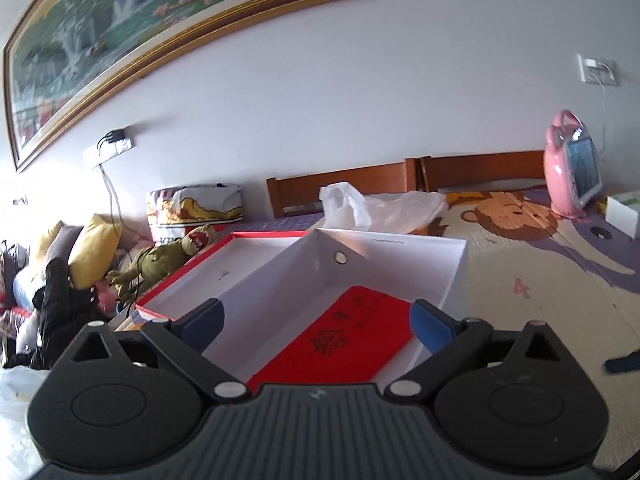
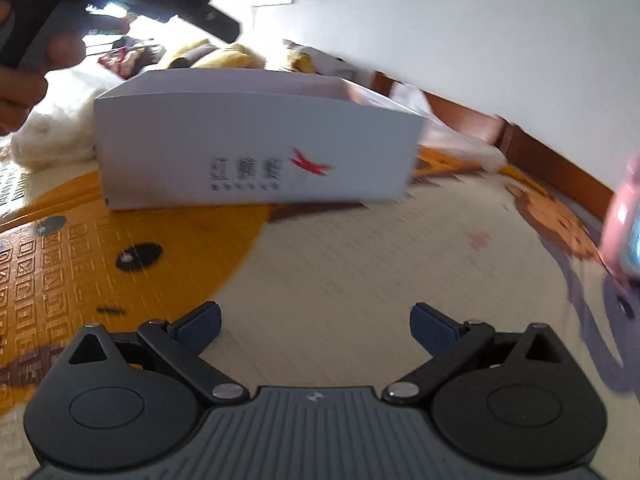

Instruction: Fold shopping bag

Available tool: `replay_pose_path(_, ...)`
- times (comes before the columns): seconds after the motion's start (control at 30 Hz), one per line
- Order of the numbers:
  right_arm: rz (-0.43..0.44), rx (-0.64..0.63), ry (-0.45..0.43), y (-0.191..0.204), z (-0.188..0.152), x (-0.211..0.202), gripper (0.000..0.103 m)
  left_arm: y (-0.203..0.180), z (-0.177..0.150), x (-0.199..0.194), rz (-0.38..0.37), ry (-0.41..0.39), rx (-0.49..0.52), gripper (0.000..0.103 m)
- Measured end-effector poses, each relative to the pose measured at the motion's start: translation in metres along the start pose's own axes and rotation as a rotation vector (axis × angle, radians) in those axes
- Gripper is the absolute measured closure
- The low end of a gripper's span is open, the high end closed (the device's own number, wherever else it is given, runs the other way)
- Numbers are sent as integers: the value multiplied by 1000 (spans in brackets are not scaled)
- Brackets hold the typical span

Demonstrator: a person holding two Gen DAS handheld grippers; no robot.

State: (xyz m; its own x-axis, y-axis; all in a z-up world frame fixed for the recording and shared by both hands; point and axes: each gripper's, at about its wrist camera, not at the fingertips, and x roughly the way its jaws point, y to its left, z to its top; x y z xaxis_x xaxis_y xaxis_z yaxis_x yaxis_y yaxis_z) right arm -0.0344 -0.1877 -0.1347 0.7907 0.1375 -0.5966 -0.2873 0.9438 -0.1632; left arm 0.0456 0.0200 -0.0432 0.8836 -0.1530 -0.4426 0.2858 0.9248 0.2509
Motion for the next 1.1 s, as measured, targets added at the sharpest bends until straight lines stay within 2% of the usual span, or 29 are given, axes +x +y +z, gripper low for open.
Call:
replay_pose_path(0.1,-93,54,7,-21,-23,-22,0,-9,1,0,-21,0,16,4)
replay_pose_path(0.17,-112,113,20,-36,-36,-33,0,-11,1,0,-37,2,4,4)
replay_pose_path(0.33,-52,280,52,-65,-52,-32,0,-15,4,0,-100,11,-3,4)
replay_pose_path(0.67,-59,267,58,-62,-51,-30,0,-17,-5,4,-97,78,-24,4)
replay_pose_path(1.1,-62,267,56,-63,-51,-30,0,-9,-5,-4,-72,43,-43,4)
